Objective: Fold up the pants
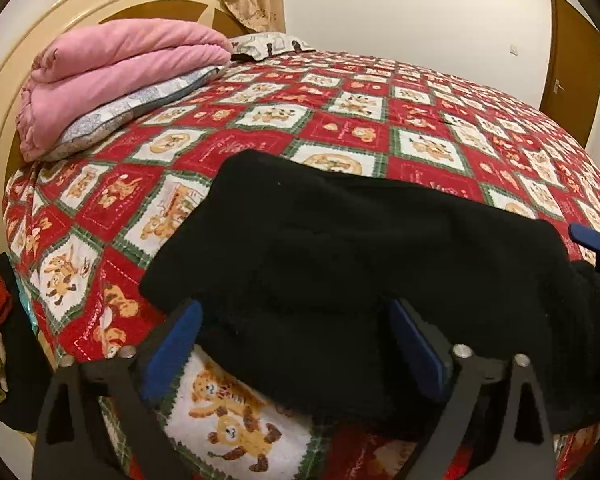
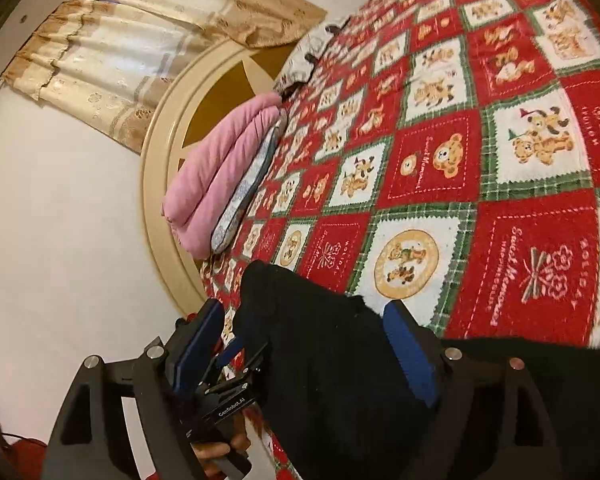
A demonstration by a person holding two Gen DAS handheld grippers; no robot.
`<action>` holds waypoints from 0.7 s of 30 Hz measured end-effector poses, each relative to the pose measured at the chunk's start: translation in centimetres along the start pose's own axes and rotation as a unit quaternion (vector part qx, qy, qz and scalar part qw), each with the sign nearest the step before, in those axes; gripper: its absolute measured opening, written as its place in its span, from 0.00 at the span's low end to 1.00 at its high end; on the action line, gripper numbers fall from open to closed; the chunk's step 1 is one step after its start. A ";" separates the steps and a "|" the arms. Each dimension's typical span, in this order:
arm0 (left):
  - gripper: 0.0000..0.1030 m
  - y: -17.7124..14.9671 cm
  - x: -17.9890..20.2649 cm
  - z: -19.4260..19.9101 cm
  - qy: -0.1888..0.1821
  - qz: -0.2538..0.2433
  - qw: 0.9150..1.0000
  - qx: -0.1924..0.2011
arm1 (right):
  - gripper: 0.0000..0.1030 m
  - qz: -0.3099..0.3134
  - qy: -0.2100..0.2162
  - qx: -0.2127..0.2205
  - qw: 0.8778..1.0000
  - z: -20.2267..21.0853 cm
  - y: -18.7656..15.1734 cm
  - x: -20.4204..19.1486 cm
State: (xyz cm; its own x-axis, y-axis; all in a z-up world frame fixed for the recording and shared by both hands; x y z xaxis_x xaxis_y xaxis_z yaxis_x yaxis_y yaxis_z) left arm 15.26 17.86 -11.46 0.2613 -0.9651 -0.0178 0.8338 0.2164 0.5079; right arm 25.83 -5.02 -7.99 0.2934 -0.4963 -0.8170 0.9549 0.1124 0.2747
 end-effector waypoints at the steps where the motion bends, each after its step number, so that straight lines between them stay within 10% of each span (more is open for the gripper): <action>1: 1.00 0.0 -0.2 -0.2 -0.002 0.006 1.000 -0.006 | 0.80 -0.004 0.007 -0.013 1.000 -0.2 0.4 0.3; 13: 1.00 -0.1 0.0 -0.2 0.003 0.002 1.000 -0.007 | 0.80 0.072 0.002 -0.153 0.986 -3.9 -1.0 -0.1; 21: 1.00 -0.2 -0.1 -0.2 0.007 0.005 1.000 -0.005 | 0.82 0.090 -0.003 -0.160 0.983 -5.7 -1.6 -1.2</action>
State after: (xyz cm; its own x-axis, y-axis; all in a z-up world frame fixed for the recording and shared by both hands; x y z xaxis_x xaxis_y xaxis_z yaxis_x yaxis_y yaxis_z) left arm 15.19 17.96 -11.74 0.2774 -0.9604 -0.0249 0.8357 0.2285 0.4994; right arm 24.23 0.32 -10.37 0.4593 -0.4484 -0.7668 0.8528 0.4640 0.2394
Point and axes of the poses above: each gripper's, at about its wrist camera, not at the fingertips, and z roughly against the way its jaws point, x to its right, y to its top, the point moved 5 cm from there along -z, roughly the way its jaws point, and after that the axes turned 13 degrees about -x, right-handed, at the moved point
